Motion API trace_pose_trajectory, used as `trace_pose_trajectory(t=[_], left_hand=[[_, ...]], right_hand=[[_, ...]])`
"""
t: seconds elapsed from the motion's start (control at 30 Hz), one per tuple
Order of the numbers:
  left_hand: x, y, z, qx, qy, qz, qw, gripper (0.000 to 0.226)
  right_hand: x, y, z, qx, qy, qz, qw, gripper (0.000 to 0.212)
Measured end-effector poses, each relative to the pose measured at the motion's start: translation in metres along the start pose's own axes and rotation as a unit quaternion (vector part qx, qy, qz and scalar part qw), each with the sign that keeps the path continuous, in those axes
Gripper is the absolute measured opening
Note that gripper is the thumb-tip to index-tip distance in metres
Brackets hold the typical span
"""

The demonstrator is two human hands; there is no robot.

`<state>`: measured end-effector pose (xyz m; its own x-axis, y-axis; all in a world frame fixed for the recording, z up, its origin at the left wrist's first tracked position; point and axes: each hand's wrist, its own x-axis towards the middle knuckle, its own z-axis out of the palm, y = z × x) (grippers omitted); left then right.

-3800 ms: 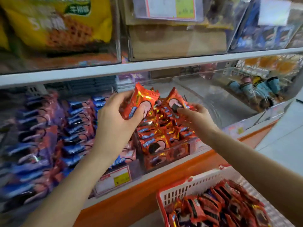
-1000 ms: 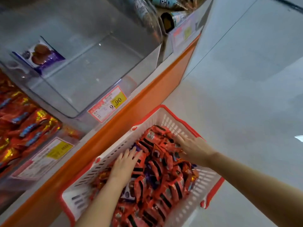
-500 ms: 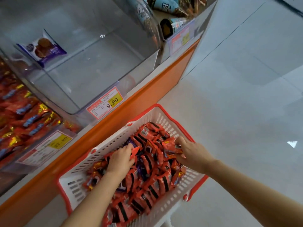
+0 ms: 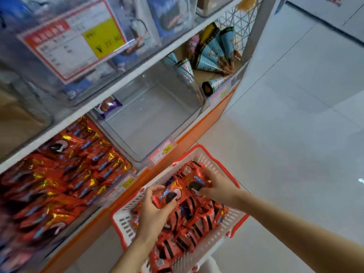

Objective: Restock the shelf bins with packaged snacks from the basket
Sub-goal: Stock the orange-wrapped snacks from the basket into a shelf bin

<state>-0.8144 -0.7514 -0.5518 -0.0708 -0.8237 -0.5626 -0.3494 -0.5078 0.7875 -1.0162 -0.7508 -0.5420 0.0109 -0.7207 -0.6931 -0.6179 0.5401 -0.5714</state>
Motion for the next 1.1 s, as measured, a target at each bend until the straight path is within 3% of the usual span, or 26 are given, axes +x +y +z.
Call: trace_pose_trajectory(t=[0.1,0.17,0.23,0.37,0.47,0.57,0.67,0.77,0.87,0.97,1.1], left_hand=[[-0.006,0.011,-0.015,-0.027,-0.019,-0.010,0.999,0.034],[-0.012,0.021,-0.025,-0.025,-0.018,0.009,0.999,0.030],[-0.018,0.027,-0.033,-0.002,-0.021,0.040,0.999,0.027],[-0.024,0.037,-0.046,0.048,-0.008,0.090,0.995,0.023],[-0.025,0.054,-0.051,0.067,0.026,0.139,0.988,0.022],[-0.023,0.068,-0.060,0.068,0.064,0.186,0.978,0.031],[-0.014,0.072,-0.071,0.096,0.150,0.220,0.959,0.040],[0.000,0.066,-0.082,0.115,0.253,0.227,0.933,0.050],[0.013,0.063,-0.099,0.134,0.326,0.217,0.910,0.045],[0.032,0.055,-0.128,0.196,0.363,0.228,0.882,0.032],[0.060,0.050,-0.162,0.227,0.380,0.196,0.875,0.030]], right_hand=[[-0.003,-0.017,0.007,0.167,-0.052,0.044,0.984,0.070],[-0.007,-0.026,0.008,0.209,-0.070,0.046,0.974,0.049],[-0.015,-0.037,0.004,0.207,-0.078,0.025,0.975,0.023],[-0.019,-0.051,-0.005,0.124,-0.030,-0.027,0.992,0.041],[-0.013,-0.066,-0.014,0.024,0.003,-0.077,0.997,0.042],[-0.003,-0.083,-0.021,0.053,0.031,-0.133,0.989,0.039],[0.014,-0.097,-0.029,0.017,0.074,-0.208,0.975,0.036],[0.029,-0.108,-0.033,-0.024,0.091,-0.274,0.957,0.033],[0.045,-0.120,-0.034,-0.025,0.109,-0.314,0.943,0.033],[0.062,-0.134,-0.025,-0.010,0.106,-0.348,0.931,0.034],[0.081,-0.149,-0.009,0.008,0.133,-0.389,0.911,0.034]])
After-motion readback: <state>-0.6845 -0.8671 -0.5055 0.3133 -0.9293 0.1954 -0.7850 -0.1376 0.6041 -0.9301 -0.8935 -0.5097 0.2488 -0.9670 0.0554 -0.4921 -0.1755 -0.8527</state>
